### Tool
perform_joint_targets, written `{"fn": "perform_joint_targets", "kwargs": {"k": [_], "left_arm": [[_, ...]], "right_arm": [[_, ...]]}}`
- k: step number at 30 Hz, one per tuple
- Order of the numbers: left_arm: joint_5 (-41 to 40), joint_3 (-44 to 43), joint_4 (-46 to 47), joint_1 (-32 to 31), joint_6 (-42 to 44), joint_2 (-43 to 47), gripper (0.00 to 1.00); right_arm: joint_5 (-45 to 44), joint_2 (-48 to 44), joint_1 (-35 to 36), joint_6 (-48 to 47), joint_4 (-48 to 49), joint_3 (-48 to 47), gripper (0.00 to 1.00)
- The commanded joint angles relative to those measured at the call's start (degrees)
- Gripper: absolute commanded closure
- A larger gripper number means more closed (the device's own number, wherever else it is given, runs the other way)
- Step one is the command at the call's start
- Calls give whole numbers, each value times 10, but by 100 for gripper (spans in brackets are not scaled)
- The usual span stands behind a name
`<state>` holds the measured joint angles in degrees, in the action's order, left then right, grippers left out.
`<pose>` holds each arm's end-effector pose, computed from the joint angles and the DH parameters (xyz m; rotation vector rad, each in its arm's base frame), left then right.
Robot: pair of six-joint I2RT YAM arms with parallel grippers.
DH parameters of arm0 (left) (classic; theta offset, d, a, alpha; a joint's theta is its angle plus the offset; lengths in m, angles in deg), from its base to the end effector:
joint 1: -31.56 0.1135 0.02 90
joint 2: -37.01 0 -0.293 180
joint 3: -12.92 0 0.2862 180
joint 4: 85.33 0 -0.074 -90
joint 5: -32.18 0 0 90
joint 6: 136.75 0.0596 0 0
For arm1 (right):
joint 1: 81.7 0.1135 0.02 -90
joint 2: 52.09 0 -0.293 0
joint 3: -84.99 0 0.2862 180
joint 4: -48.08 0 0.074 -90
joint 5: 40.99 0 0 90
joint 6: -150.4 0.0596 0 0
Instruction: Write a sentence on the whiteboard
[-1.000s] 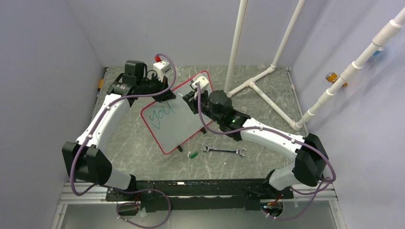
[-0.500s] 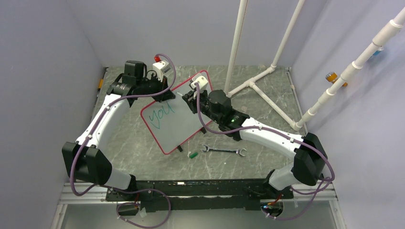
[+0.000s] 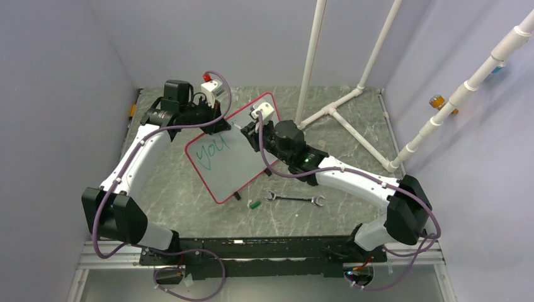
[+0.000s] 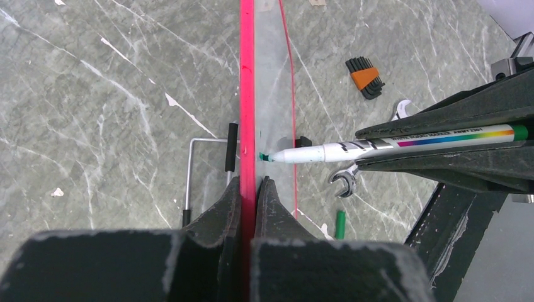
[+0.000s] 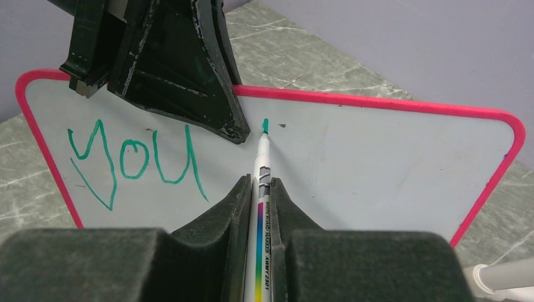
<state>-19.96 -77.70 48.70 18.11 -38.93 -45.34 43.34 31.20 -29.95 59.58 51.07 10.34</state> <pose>0.3416 -0.1193 0.3710 0.7512 2.0424 -0.7868 0.2531 0.3116 0.3484 -0.6849 1.5591 0.5866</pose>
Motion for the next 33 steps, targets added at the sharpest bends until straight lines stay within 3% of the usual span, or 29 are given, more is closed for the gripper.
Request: {"fn": "perform_joint_targets", "kwargs": {"k": [1, 20, 33], "left_arm": [[-103, 21, -9, -2, 85, 0, 100], [-106, 22, -9, -2, 87, 3, 100], [-105, 22, -9, -1, 88, 6, 100]], "right_arm": [[3, 0, 3, 7, -1, 4, 100], [48, -43, 8, 8, 26, 19, 100], [-1, -90, 7, -12, 11, 47, 100]]}}
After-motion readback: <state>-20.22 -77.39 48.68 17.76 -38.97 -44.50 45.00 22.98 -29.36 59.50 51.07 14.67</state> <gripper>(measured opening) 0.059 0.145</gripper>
